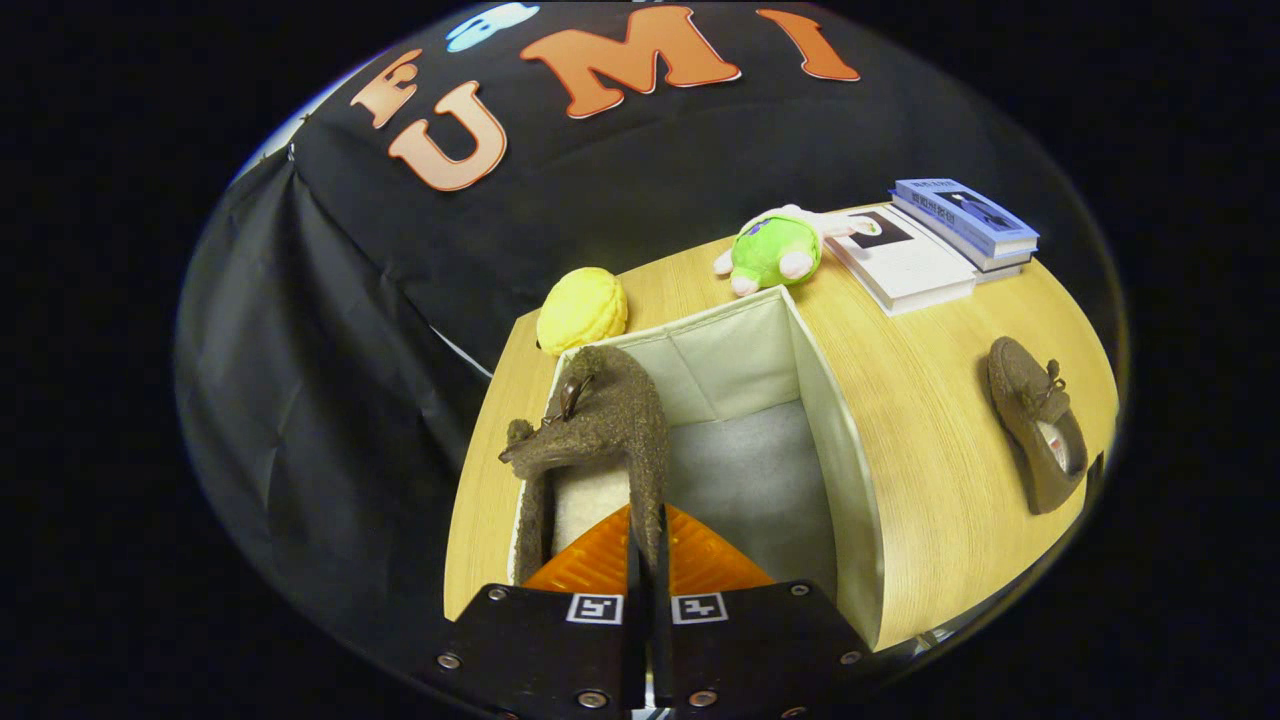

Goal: Open the storage box then place both shoes into the box .Put the left shoe in first, then the right shoe, with the right side of both shoes facing outward in a uniform manner.

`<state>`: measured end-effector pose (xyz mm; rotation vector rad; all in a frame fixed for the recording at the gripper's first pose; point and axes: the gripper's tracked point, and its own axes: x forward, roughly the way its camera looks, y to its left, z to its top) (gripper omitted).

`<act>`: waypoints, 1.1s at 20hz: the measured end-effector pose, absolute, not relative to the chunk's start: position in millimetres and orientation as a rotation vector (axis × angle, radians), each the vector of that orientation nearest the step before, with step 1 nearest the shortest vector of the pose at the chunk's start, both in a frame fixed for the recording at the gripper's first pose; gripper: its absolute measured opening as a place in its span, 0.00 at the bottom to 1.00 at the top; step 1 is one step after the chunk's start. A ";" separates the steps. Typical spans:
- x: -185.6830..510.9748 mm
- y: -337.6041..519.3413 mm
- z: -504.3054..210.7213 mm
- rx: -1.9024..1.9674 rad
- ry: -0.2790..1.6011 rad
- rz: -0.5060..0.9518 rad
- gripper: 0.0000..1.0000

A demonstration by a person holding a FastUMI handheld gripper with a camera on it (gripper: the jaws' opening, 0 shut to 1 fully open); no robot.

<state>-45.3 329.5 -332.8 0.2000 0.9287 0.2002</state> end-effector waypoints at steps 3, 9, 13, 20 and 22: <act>-46.0 334.2 -323.9 0.233 0.927 0.237 0.29; -36.0 296.4 -291.5 0.221 0.841 0.241 0.98; -24.6 255.4 -266.7 0.212 0.775 0.203 0.98; -13.4 150.6 -241.1 0.231 0.692 0.034 0.98; -14.7 120.6 -237.3 0.221 0.676 -0.009 0.98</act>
